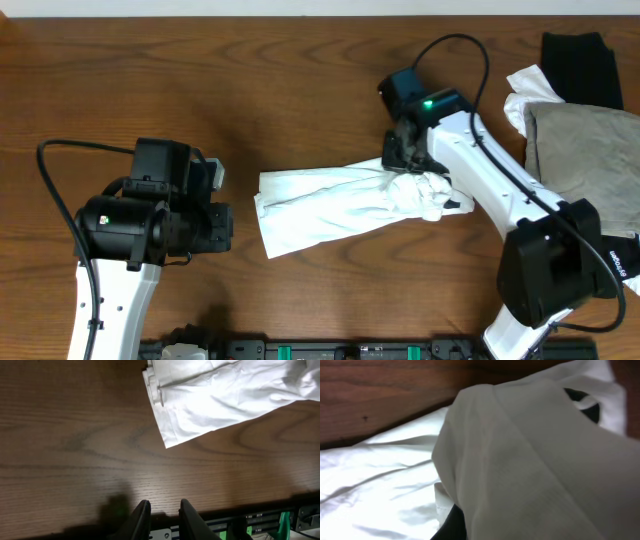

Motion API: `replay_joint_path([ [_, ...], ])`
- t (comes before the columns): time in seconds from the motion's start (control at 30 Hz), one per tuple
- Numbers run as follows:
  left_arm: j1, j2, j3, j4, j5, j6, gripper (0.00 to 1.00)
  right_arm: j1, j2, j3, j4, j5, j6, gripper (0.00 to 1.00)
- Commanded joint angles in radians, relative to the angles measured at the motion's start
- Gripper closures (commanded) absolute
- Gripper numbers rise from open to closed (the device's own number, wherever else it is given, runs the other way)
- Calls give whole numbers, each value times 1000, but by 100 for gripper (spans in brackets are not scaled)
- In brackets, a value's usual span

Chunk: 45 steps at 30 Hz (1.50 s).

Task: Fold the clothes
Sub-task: 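Lift the right end and fold it leftward over the strip, then lower the folded end onto the strip and open the right gripper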

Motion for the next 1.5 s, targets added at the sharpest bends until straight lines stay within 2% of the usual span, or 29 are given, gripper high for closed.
replay_joint_path([
  [0.0, -1, -6, -6, -3, -12, -9, 79, 27, 16, 11, 11, 14, 61, 99],
  [0.13, -1, -6, -6, -3, -12, -9, 79, 40, 17, 11, 36, 14, 68, 98],
  [0.4, -1, -6, -6, -2, -12, -9, 79, 60, 17, 11, 49, -5, -31, 61],
  [0.53, -1, -6, -6, 0, -12, -9, 79, 59, 15, 13, 89, -63, -105, 57],
  [0.83, -1, -6, -6, 1, -12, -9, 79, 45, -53, 18, 95, -58, -128, 57],
  [1.03, -1, -6, -6, 1, -12, -9, 79, 35, -121, 18, 91, -48, -269, 61],
  [1.13, -1, -6, -6, 1, -12, -9, 79, 34, -145, 18, 76, 34, -258, 60],
  [1.2, -1, -6, -6, 1, -12, -10, 79, 34, -146, 18, 73, 80, -236, 64],
  [1.3, -1, -6, -6, 1, -12, -9, 79, 29, -126, 18, 69, 62, -235, 79],
  [1.47, -1, -6, -6, 1, -12, -9, 79, 31, -71, 15, 4, 29, -201, 83],
])
